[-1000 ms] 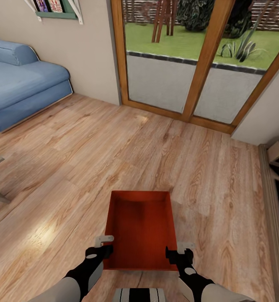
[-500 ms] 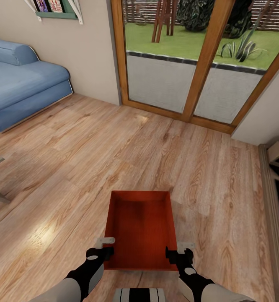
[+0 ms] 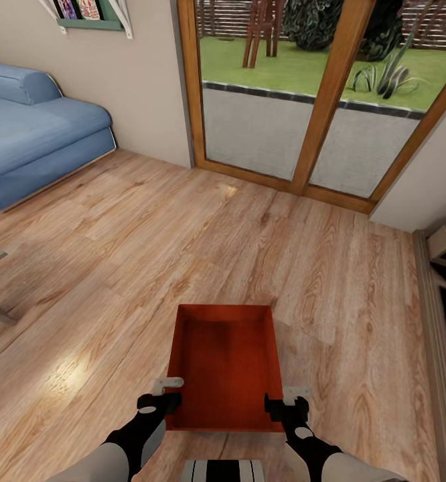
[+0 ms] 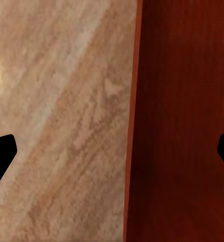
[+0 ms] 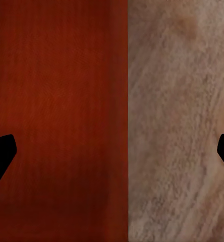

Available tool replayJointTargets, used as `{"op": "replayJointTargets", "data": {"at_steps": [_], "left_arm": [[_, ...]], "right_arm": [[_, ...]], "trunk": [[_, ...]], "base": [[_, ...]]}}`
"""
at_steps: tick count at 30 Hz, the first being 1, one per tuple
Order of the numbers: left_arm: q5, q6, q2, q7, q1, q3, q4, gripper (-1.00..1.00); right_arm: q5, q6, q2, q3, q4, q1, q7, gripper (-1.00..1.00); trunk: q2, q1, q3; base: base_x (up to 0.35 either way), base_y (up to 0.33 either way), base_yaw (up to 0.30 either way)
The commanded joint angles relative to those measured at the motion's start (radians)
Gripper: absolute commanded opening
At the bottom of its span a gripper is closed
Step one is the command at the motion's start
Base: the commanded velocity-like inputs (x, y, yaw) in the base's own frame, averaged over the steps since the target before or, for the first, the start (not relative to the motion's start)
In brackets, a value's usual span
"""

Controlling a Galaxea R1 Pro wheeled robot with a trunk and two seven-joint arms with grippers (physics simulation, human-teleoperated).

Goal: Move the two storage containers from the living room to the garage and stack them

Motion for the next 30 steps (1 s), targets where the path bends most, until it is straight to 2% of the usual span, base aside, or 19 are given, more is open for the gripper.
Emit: {"op": "replayJointTargets", "data": {"at_steps": [1, 10, 30], "left_arm": [[-0.004, -0.001, 0.0, 0.003, 0.0, 0.003, 0.0, 1.0], [-0.004, -0.001, -0.001, 0.003, 0.0, 0.004, -0.003, 1.0], [-0.003, -0.002, 0.002, 0.001, 0.0, 0.003, 0.003, 1.0]], "right_arm": [[-0.01, -0.004, 0.0, 0.009, 0.001, -0.001, -0.003, 1.0], [-0.01, -0.004, 0.0, 0.009, 0.001, -0.001, -0.003, 1.0], [-0.01, -0.011, -0.003, 0.009, 0.001, -0.001, -0.003, 1.0]], "trunk": [[0.0, 0.0, -0.001], [-0.056, 0.031, -0.026], [-0.056, 0.031, -0.026]], "base": [[0.0, 0.0, 0.0], [0.0, 0.0, 0.0], [0.0, 0.0, 0.0]]}}
